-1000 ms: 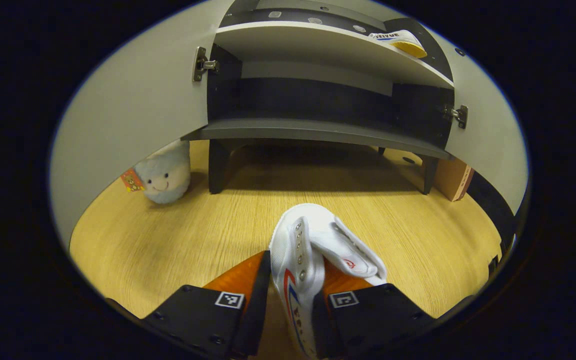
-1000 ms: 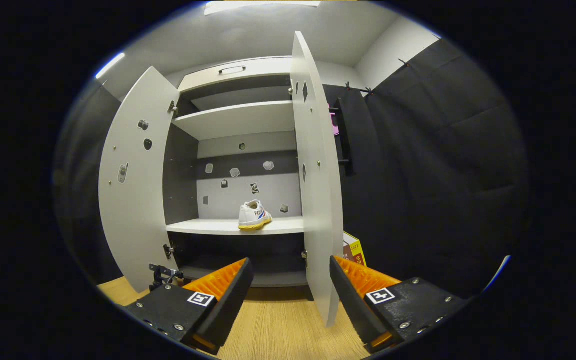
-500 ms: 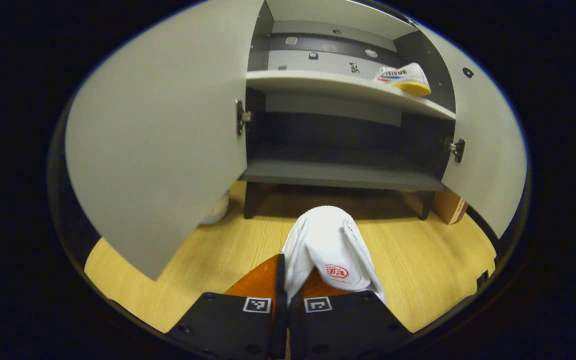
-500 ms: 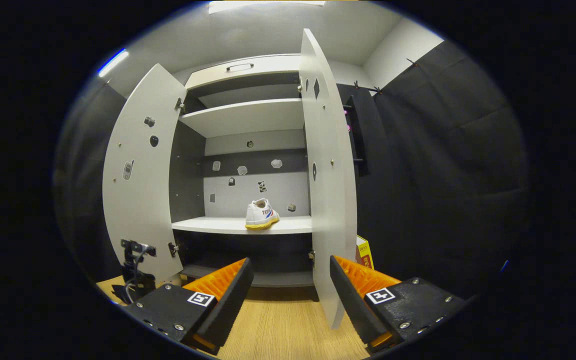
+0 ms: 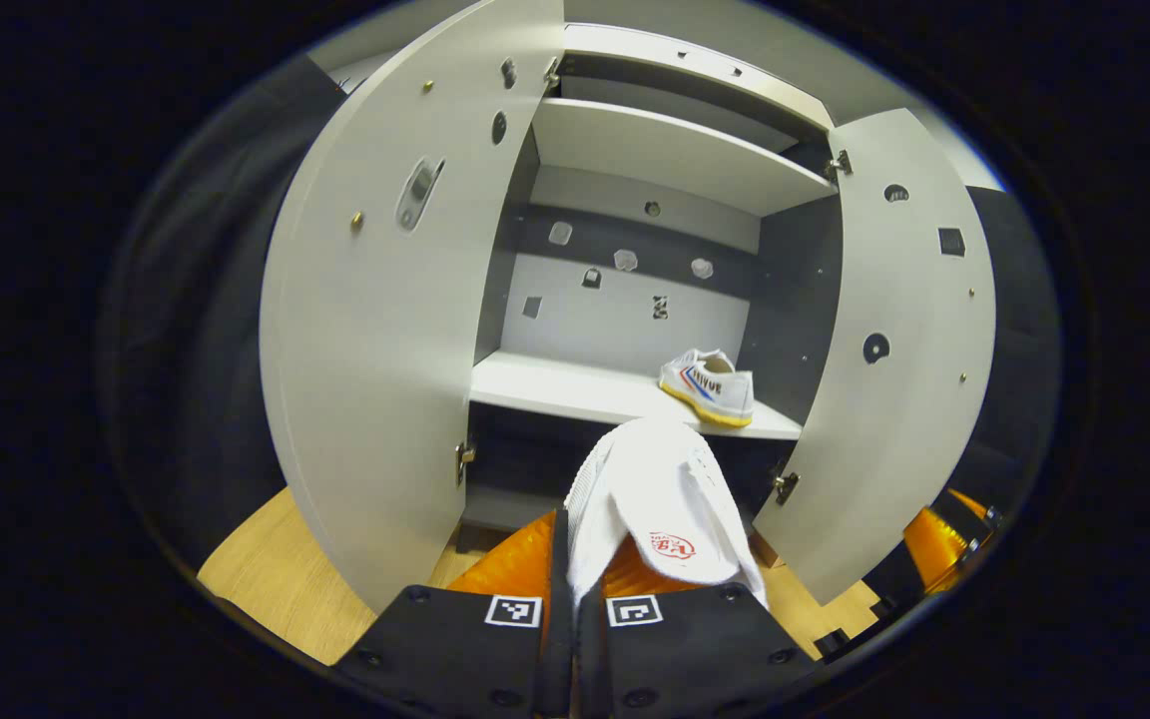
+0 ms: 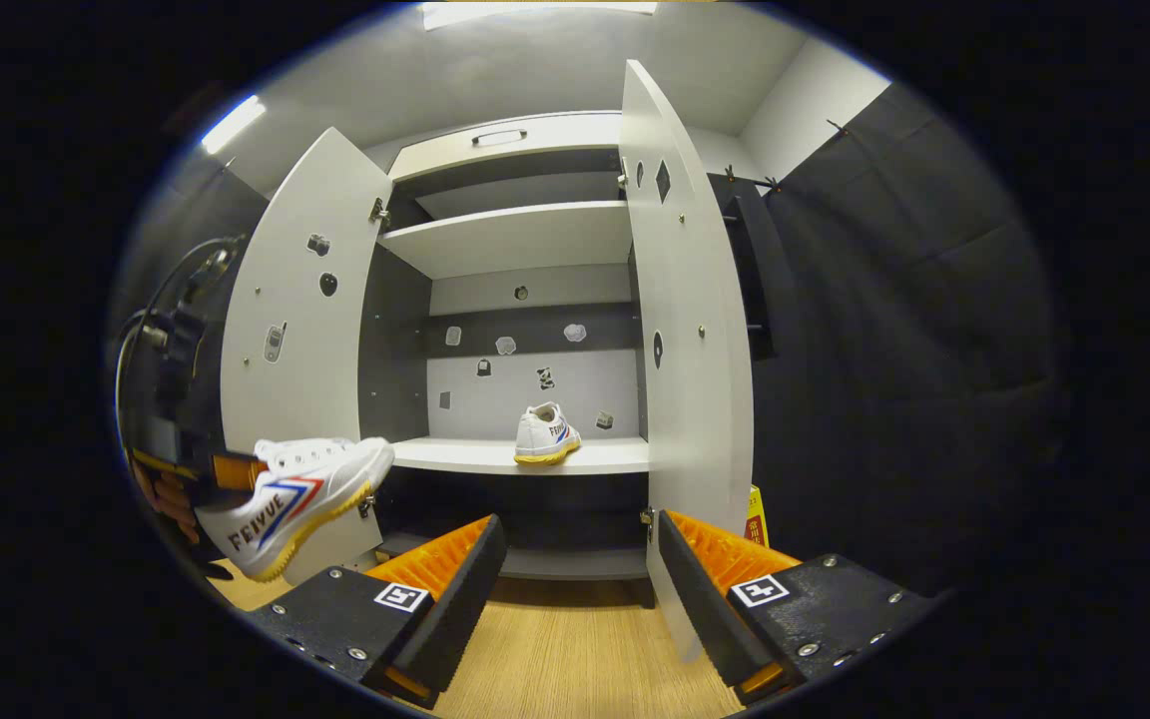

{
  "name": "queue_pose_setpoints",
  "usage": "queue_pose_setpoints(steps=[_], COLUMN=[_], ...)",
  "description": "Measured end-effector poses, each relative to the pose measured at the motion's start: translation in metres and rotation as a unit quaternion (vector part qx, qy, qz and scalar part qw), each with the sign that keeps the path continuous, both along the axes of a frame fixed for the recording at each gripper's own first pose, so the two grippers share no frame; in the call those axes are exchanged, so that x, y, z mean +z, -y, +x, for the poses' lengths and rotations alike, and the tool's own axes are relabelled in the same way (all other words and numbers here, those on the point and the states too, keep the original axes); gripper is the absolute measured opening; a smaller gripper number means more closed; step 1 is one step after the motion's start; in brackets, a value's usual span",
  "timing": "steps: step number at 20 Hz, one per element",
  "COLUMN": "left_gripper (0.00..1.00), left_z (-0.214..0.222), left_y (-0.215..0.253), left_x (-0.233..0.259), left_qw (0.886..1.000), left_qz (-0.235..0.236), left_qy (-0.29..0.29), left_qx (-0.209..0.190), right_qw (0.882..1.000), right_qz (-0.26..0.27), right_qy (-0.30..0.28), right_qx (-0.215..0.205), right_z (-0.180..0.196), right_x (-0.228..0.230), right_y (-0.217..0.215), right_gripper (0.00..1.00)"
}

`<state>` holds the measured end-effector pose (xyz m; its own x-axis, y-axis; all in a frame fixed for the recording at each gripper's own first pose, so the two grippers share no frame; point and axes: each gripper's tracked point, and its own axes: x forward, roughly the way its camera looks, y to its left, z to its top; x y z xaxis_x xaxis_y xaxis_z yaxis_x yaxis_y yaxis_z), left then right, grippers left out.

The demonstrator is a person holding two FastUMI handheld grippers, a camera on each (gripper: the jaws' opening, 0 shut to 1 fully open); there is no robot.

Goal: Grab one shoe with the right hand and put it into the shoe cabinet, grab the other shoe with the left hand and put it into the shoe cabinet; then close the right door with the right hand and the left door with the left hand.

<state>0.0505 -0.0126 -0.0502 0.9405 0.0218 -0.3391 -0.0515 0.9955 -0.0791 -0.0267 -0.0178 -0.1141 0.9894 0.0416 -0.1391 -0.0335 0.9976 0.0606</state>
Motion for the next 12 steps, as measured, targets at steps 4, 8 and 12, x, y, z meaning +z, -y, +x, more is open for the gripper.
queue_pose_setpoints(steps=[4,8,12], left_gripper=[0.1,0.1,0.1], left_z=[0.078,0.177,0.257], left_y=[0.009,0.005,0.005], left_x=[0.066,0.075,0.03], left_qw=[1.0,0.999,0.999], left_qz=[0.004,0.013,0.032], left_qy=[0.03,0.032,-0.022], left_qx=[-0.008,-0.01,-0.003], right_qw=[1.0,1.0,1.0], right_qz=[0.0,-0.005,-0.016], right_qy=[0.009,0.008,0.01], right_qx=[-0.006,-0.009,-0.023], right_z=[-0.007,-0.016,-0.022], right_x=[0.008,0.012,0.015], right_y=[0.002,0.004,0.01], right_gripper=[0.94,0.94,0.94])
